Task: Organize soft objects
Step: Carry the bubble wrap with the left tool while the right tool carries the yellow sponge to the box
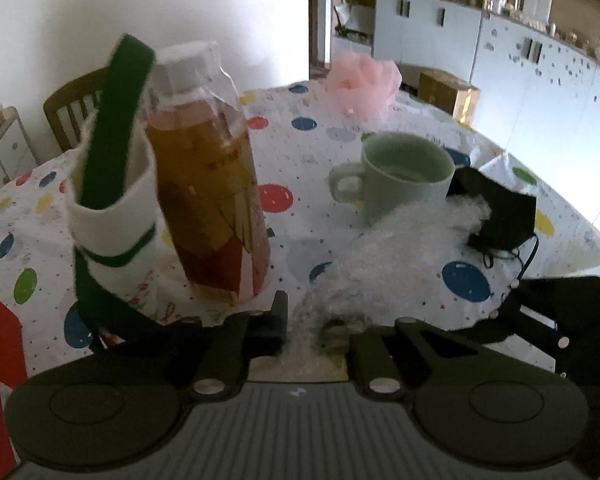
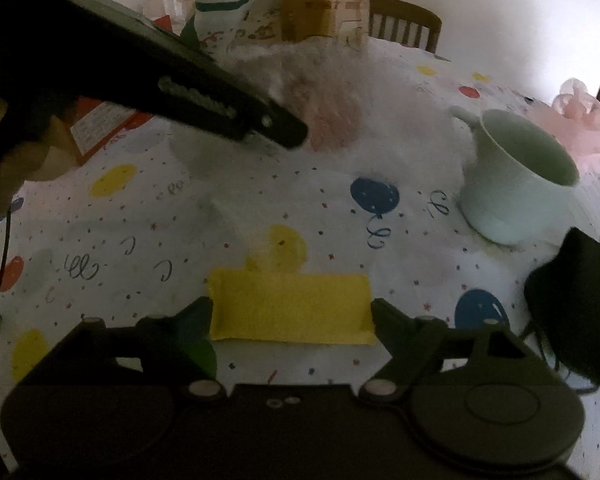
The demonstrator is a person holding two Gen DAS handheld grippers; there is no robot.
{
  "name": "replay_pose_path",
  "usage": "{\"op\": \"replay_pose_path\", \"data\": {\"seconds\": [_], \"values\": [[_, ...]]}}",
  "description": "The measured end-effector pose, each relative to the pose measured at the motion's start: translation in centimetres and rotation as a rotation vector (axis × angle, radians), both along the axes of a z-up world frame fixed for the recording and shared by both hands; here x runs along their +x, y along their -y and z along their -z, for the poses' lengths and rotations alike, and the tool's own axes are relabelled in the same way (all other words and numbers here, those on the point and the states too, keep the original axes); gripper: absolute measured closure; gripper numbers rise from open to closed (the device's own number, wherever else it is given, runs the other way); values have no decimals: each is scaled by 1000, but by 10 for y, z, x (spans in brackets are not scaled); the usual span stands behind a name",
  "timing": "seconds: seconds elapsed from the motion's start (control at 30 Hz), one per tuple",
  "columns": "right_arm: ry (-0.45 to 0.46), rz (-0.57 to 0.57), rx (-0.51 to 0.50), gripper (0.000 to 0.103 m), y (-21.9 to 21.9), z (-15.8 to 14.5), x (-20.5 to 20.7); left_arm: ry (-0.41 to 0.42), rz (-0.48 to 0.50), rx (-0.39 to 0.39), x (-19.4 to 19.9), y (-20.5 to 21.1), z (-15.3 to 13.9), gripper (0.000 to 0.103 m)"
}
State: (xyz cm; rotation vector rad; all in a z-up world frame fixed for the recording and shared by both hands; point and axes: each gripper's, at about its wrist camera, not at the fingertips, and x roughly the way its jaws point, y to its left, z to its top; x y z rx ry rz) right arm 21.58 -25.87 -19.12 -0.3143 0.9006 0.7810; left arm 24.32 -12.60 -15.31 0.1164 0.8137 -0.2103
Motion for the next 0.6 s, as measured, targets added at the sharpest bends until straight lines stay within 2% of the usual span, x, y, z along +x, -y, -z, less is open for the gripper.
{"op": "replay_pose_path", "data": {"seconds": [0.33, 0.6], "values": [[-24, 87, 33, 21, 23, -20, -16, 28, -47, -115, -23, -22, -26, 94], [-5, 150, 88, 21, 35, -57, -31, 57, -70, -168, -42, -43, -44, 94]]}}
